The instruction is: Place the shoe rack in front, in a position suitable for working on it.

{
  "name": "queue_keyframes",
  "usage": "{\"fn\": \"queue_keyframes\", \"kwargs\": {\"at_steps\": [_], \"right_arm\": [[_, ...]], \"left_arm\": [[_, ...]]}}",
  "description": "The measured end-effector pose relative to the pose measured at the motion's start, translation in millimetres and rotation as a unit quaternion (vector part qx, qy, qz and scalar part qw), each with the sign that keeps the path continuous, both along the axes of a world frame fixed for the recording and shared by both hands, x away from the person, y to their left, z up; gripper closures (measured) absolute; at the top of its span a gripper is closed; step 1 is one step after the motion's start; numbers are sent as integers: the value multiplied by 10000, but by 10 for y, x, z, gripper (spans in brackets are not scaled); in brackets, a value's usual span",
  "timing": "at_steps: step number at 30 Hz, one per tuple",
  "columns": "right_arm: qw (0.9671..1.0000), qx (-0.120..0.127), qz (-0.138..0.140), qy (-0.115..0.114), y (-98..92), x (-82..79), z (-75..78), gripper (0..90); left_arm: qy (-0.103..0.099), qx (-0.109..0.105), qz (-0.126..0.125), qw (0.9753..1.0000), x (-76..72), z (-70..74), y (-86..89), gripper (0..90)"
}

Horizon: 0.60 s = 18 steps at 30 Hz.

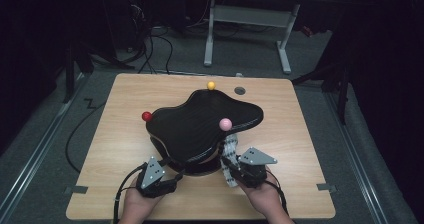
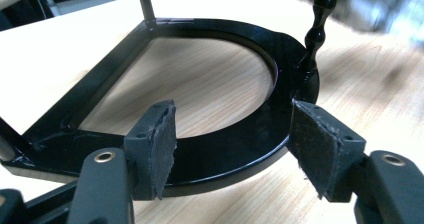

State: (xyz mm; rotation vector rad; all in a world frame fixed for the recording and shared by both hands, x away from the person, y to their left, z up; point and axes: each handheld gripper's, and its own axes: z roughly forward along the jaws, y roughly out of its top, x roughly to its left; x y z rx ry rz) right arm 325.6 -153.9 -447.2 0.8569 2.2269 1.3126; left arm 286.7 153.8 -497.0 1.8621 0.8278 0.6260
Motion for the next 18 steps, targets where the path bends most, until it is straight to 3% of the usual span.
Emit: {"fn": "queue_keyframes", "kwargs": {"at_steps": [5, 8, 14, 18], "right_arm": [[9975, 447, -47, -549, -40, -111, 303, 710], [9958, 588, -81, -701, -52, -136, 357, 701], [9989, 202, -92, -409, -7, -53, 98, 701], [9997, -143, -26, 190, 19, 59, -256, 704]], "left_arm": [[159, -43, -5, 9999, 5, -3, 8, 344], [249, -60, 0, 9997, 12, -6, 11, 326], [279, -71, 36, 9996, 18, -8, -7, 252], [279, -75, 14, 9996, 12, -10, -35, 226]]}}
